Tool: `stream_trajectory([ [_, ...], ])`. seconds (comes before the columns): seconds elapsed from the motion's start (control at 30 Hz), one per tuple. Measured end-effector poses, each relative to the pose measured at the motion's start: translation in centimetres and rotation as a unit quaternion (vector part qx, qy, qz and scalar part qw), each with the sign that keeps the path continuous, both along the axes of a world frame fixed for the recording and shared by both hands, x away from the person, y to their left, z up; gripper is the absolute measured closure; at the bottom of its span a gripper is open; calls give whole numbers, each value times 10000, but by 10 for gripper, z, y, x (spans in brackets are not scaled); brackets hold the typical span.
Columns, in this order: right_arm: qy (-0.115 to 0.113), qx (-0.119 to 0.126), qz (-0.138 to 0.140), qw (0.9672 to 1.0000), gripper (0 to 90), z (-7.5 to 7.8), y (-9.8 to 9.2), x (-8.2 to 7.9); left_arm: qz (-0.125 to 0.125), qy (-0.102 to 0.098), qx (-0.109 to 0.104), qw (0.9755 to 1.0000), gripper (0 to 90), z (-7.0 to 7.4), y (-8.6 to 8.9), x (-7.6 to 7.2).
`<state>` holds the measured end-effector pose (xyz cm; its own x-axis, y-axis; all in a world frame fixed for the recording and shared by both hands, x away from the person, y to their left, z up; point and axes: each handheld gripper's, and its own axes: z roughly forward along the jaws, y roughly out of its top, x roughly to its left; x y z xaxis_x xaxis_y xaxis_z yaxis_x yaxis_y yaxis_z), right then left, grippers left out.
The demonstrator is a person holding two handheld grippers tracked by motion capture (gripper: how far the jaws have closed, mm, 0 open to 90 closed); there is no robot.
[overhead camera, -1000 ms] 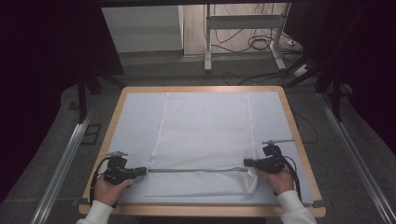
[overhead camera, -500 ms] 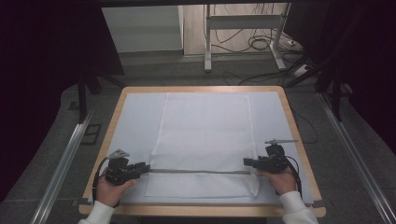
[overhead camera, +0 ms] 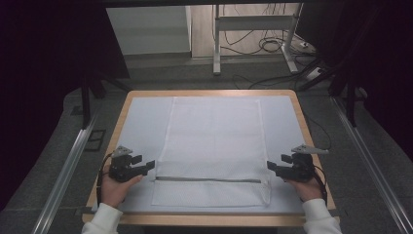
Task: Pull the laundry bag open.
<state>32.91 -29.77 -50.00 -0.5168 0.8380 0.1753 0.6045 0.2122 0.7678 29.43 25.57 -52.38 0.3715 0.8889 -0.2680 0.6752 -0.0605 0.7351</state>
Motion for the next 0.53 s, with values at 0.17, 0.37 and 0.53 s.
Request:
stream_trajectory([
  [0.17,-23,-27,-73,10000,256,-2,-5,0,-76,-70,34,9999,308,-1,-2,1],
  [0.37,-95,24,-56,9999,245,-1,-4,-1,31,-40,69,10000,293,-2,-1,1],
  [0.53,-157,-37,-12,9999,216,0,-1,-1,44,-55,164,9998,247,-4,-2,3],
])
